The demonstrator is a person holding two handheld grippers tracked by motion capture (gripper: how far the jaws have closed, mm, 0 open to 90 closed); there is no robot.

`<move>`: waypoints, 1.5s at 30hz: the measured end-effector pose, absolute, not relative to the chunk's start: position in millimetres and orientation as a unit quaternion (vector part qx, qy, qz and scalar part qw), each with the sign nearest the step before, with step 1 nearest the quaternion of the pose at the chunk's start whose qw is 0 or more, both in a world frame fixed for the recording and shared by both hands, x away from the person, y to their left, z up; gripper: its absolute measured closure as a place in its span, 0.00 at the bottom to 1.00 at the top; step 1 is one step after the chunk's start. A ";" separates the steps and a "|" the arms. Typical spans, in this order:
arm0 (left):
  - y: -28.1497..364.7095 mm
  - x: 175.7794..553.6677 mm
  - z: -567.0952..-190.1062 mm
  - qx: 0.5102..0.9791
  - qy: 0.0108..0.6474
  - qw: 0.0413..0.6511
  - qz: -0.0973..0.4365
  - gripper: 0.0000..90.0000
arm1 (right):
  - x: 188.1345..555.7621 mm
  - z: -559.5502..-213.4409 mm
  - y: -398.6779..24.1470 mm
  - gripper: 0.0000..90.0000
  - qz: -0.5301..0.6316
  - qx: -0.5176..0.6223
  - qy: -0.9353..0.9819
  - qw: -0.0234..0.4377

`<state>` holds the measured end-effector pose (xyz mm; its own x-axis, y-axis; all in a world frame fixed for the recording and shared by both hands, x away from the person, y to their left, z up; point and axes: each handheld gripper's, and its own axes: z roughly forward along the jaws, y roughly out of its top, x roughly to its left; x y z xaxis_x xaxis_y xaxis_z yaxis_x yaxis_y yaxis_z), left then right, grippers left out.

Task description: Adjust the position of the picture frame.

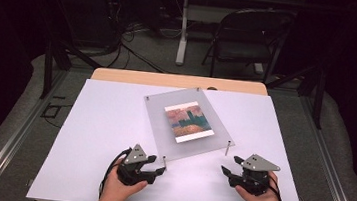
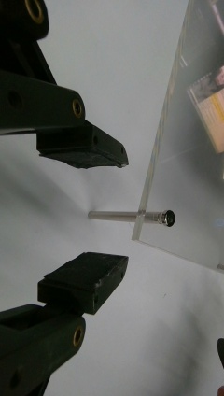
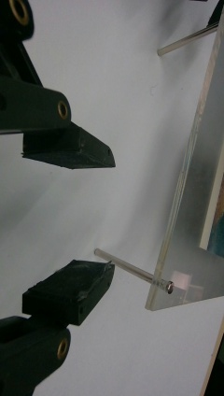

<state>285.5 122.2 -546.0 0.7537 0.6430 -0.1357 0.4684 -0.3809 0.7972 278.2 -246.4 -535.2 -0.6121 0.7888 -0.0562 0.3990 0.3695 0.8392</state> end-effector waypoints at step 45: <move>104.4 294.8 -548.3 0.835 0.335 0.426 0.098 0.94 | 316.1 -546.0 -253.3 0.69 0.395 0.422 0.780 0.238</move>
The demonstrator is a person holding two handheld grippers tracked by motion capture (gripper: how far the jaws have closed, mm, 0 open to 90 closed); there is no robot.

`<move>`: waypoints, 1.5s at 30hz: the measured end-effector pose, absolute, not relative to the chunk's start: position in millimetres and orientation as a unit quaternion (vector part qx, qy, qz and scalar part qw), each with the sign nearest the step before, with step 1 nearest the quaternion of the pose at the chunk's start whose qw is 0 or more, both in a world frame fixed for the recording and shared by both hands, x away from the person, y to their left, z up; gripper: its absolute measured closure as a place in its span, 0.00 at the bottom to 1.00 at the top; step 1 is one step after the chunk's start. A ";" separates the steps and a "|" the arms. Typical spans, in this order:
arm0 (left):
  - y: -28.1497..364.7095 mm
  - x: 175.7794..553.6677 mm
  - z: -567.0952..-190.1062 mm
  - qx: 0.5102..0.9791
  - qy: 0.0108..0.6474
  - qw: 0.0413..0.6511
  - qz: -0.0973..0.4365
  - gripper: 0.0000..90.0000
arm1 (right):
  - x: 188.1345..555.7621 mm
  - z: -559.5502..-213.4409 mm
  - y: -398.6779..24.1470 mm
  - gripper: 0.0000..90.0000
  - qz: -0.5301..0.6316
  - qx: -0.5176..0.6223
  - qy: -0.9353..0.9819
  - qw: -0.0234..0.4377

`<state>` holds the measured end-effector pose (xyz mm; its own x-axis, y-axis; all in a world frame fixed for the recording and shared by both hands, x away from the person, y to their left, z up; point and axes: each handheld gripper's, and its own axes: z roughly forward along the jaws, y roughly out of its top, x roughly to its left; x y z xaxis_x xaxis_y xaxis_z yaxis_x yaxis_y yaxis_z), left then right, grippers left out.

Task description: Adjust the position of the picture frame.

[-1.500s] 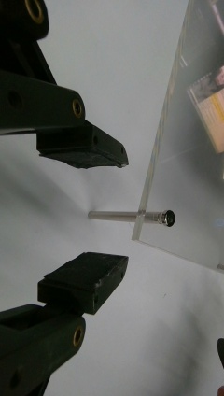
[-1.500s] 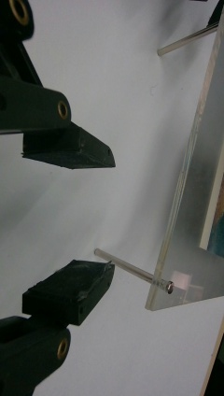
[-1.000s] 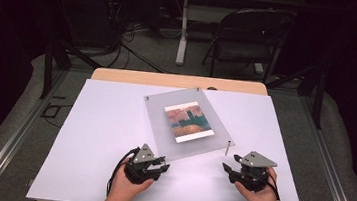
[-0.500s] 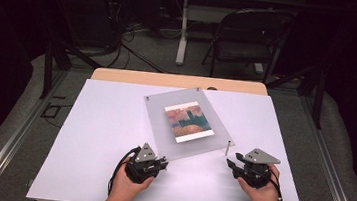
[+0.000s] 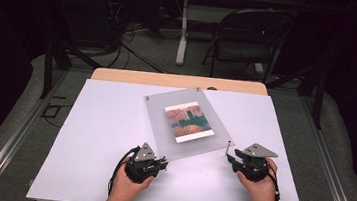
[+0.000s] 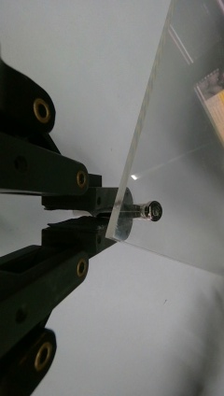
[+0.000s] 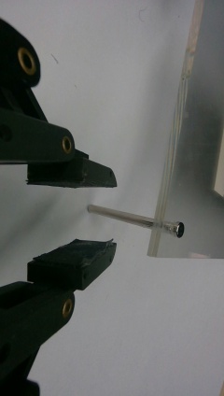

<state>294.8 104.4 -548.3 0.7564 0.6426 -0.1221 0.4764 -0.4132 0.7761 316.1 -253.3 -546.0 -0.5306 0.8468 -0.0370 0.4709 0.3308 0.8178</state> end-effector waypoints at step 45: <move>109.9 294.9 -546.7 0.828 0.349 0.432 0.084 0.94 | 347.1 -553.4 -242.6 0.95 0.415 0.431 0.775 0.201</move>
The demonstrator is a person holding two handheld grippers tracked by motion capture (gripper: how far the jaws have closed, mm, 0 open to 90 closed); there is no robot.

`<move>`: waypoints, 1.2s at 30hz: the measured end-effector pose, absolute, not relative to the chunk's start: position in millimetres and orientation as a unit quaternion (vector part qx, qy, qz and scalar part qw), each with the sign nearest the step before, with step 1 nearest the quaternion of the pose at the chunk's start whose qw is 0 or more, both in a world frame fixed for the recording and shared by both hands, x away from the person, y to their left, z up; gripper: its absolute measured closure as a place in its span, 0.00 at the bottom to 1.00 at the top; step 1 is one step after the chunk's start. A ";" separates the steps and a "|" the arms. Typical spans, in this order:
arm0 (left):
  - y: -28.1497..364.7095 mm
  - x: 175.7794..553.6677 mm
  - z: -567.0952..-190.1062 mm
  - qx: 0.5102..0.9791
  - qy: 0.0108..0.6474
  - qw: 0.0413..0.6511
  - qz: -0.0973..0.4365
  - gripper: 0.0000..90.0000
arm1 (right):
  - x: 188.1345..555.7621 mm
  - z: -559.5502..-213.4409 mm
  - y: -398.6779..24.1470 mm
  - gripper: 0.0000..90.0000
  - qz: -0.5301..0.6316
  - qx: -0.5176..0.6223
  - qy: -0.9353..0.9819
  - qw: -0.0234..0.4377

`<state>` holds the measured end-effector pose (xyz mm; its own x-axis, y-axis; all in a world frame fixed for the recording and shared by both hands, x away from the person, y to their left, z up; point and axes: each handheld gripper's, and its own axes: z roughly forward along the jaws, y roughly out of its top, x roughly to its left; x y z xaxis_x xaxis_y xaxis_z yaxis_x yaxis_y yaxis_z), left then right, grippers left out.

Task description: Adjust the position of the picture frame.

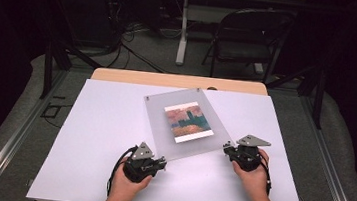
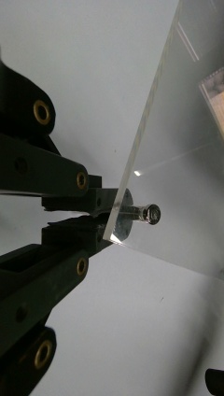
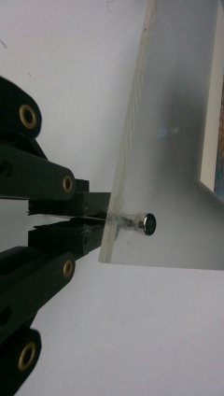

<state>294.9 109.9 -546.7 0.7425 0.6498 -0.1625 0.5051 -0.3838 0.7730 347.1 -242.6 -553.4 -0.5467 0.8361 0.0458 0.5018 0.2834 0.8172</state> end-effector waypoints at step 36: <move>158.2 295.4 -516.7 0.788 0.389 0.467 0.099 0.94 | 318.8 -526.0 -216.9 0.93 0.469 0.375 0.777 0.187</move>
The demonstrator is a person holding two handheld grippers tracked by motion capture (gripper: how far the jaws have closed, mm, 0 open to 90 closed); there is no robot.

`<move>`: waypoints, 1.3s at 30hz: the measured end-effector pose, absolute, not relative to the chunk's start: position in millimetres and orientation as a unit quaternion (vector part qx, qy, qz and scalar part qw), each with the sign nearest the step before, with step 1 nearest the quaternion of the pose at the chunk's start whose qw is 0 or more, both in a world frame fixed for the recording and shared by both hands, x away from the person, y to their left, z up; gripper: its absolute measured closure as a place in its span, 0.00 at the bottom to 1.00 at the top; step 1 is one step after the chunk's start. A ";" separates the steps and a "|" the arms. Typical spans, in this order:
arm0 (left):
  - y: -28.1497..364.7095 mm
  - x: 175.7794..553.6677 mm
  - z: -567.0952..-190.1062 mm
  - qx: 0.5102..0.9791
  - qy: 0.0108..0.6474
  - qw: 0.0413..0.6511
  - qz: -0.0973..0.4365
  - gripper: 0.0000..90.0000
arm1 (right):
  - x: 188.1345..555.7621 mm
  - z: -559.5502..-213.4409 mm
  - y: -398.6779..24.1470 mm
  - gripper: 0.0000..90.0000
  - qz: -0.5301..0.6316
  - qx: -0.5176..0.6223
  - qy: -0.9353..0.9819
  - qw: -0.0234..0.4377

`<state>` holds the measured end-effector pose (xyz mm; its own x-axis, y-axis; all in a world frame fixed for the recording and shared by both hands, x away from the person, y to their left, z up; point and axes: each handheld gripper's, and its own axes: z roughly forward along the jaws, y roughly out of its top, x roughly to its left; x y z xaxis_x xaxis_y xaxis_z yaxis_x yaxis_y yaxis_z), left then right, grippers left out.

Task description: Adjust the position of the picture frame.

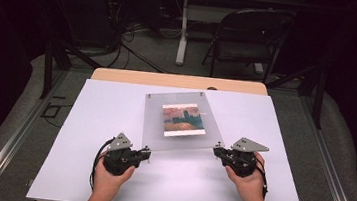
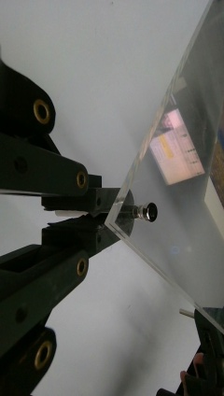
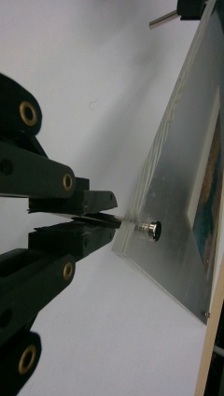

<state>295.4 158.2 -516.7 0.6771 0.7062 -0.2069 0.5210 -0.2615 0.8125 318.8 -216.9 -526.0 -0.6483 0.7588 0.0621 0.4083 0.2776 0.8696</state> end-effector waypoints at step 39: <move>171.5 332.9 -521.1 0.767 0.425 0.467 0.111 0.95 | 334.6 -529.6 -200.6 0.94 0.476 0.384 0.773 0.170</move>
<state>332.9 171.5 -521.1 0.6143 0.7557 -0.2269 0.5484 -0.2022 0.8114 334.6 -200.6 -529.6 -0.6473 0.7554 0.1018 0.4315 0.2530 0.8659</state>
